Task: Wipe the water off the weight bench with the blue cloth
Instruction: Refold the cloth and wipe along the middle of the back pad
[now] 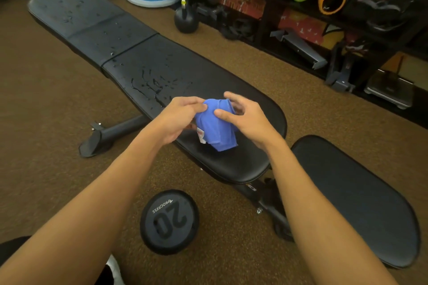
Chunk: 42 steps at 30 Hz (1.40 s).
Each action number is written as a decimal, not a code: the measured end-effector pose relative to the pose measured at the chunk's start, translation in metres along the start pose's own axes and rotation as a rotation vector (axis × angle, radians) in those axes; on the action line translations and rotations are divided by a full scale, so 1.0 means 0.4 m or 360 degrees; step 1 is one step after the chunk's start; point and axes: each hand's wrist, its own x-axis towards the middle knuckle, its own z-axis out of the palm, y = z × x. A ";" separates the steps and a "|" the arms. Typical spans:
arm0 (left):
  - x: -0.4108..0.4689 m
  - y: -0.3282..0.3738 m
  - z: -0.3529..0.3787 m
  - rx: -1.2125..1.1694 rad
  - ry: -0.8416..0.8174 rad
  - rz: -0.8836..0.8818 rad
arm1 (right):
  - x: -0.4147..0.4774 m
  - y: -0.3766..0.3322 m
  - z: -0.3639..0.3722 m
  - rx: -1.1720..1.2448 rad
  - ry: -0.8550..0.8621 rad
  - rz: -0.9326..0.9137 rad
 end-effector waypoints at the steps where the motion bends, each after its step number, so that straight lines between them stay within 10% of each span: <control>1: -0.005 0.004 0.001 -0.0037 -0.0034 -0.0002 | 0.008 0.002 -0.005 0.0094 -0.0102 0.0005; 10: -0.014 -0.038 -0.007 0.0023 -0.0128 0.0050 | 0.021 0.042 -0.005 0.0383 -0.0015 0.0098; 23: -0.005 -0.102 0.004 0.1356 0.0607 0.0209 | -0.031 0.121 0.080 -0.0784 0.0732 -0.0311; 33: 0.117 -0.153 -0.224 0.1670 0.0877 0.0505 | -0.095 0.203 0.194 -0.1472 0.0065 -0.0522; 42: 0.183 -0.167 -0.327 0.1756 0.0601 0.0565 | 0.110 0.114 0.266 -0.1423 0.0207 -0.0348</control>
